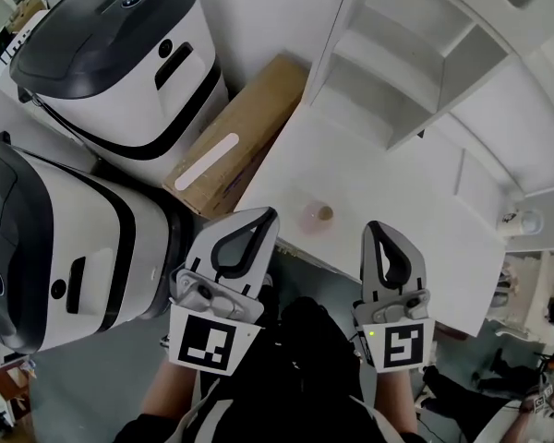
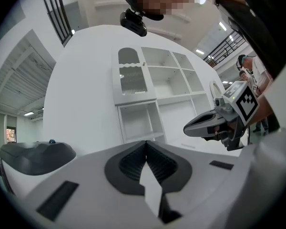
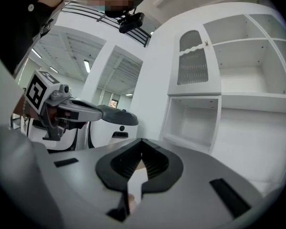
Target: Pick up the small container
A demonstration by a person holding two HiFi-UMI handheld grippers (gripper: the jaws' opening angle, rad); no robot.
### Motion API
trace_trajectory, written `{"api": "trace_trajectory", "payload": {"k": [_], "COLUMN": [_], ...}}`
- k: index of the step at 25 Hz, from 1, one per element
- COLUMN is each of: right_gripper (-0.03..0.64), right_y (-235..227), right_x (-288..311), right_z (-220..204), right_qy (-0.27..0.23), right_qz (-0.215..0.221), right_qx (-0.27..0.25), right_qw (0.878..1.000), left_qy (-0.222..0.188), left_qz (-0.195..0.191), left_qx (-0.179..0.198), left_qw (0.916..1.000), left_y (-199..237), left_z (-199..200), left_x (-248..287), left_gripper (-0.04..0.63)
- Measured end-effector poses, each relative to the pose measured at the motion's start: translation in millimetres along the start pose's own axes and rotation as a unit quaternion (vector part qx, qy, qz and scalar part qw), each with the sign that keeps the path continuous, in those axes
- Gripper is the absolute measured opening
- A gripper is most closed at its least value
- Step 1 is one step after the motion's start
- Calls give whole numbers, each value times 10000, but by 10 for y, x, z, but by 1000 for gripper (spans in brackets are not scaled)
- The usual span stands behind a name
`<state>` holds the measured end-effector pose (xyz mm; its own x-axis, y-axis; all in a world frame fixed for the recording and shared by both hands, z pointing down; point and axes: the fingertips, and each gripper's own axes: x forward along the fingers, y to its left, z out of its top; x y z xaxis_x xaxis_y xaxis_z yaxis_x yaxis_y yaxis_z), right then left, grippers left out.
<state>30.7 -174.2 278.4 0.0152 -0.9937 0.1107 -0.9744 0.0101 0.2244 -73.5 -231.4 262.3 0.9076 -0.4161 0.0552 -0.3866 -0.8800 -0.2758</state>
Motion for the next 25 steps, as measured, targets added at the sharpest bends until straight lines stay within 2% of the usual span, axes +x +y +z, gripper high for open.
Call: {"api": "trace_trajectory", "payload": {"k": [7,12,22,25], "right_gripper": [2,2,3,32], "right_y": [-50,-63,-72,-58], "right_x": [6,55,202,246], "right_z": [-92,-265,-727,-893], "right_qy": [3,161,412,510], "right_qz": [-7,203,831,1085], "right_qx": [106,-10,98,-34], "right_qw": [9999,9997,9956,9928], "left_qy": [20,90,400,506], "left_qz": [-162,-118,128,213], "left_qx": [1,19,20,3], "left_qw": [9999,9999,9991,9985], "left_y": [-52,-91,-176,-218], "left_z": [-43,-72,-187,-224], "left_x": [145,226,312,327], "left_gripper": [2,2,2,2]}}
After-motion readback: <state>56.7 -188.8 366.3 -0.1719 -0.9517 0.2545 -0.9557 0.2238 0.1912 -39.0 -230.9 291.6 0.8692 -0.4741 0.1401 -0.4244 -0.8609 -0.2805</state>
